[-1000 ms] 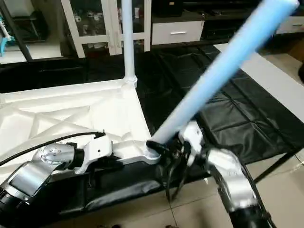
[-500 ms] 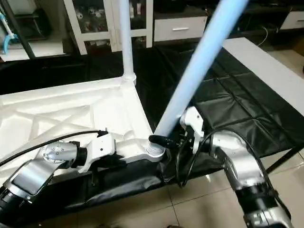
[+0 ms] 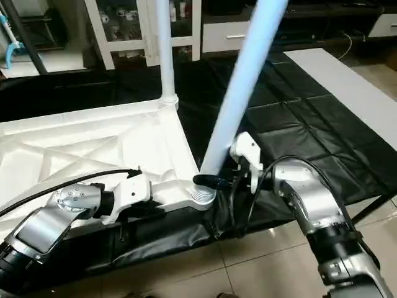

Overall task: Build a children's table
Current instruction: Insert table leg to table base

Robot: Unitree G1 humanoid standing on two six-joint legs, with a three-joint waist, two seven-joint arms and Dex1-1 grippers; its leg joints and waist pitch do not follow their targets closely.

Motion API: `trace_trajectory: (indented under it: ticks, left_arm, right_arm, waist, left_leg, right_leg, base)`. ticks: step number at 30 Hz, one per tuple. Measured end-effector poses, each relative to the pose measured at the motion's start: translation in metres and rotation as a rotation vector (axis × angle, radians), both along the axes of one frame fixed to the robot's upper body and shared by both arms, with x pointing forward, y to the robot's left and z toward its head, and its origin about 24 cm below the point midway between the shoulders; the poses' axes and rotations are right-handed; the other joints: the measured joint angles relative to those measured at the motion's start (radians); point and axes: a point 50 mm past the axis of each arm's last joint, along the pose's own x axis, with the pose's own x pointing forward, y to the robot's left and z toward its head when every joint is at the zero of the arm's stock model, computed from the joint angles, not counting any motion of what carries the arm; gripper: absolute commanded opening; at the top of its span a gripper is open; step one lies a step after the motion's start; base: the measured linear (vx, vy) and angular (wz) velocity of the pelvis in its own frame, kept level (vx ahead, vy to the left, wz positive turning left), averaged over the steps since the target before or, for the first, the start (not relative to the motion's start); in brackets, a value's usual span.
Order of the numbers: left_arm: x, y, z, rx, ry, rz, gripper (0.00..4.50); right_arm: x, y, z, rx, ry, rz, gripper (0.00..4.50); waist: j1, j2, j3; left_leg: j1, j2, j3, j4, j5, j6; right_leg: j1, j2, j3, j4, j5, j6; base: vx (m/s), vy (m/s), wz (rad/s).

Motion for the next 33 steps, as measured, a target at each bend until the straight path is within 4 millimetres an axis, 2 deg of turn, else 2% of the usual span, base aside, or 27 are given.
trace_trajectory:
  ticks: [7, 23, 27, 33]
  left_arm:
    - [-0.0004, -0.0018, -0.0005, -0.003, 0.002, -0.005, 0.06]
    - [0.0006, -0.0017, 0.0005, -0.002, -0.003, -0.004, 0.06]
    - [0.0020, 0.0004, 0.0002, 0.005, -0.009, 0.012, 0.06]
    - [0.0047, 0.0009, -0.0004, 0.009, -0.023, 0.037, 0.06]
  right_arm:
    - [-0.0003, 0.0037, 0.0027, -0.058, -0.044, 0.057, 1.87]
    - [0.0020, 0.0052, 0.0037, -0.038, -0.048, 0.049, 1.87]
    - [0.0066, 0.0083, 0.0008, 0.008, -0.039, -0.006, 1.87]
    - [0.0084, 0.0083, -0.0026, 0.007, -0.045, -0.052, 1.87]
  waist:
    - [0.003, -0.005, -0.002]
    - [0.003, -0.005, 0.000]
    - [-0.004, -0.006, 0.000]
    - [-0.013, -0.007, 0.003]
  left_leg:
    - [0.000, 0.000, 0.000, 0.000, 0.000, 0.000]
    - [-0.004, 0.000, 0.001, -0.001, 0.000, 0.000]
    - [-0.004, 0.000, 0.001, -0.001, 0.000, 0.000]
    - [-0.006, 0.000, 0.000, -0.003, 0.000, 0.000]
  right_leg:
    - [0.002, 0.000, 0.000, -0.002, 0.000, 0.000]
    - [-0.002, 0.000, 0.000, -0.003, 0.000, 0.000]
    - [-0.005, 0.000, 0.000, -0.003, 0.000, 0.000]
    - [-0.005, 0.000, -0.003, -0.018, -0.007, 0.012]
  base:
    - [0.000, 0.000, 0.00]
    - [0.000, 0.000, 0.00]
    - [0.000, 0.000, 0.00]
    - [0.000, 0.000, 0.00]
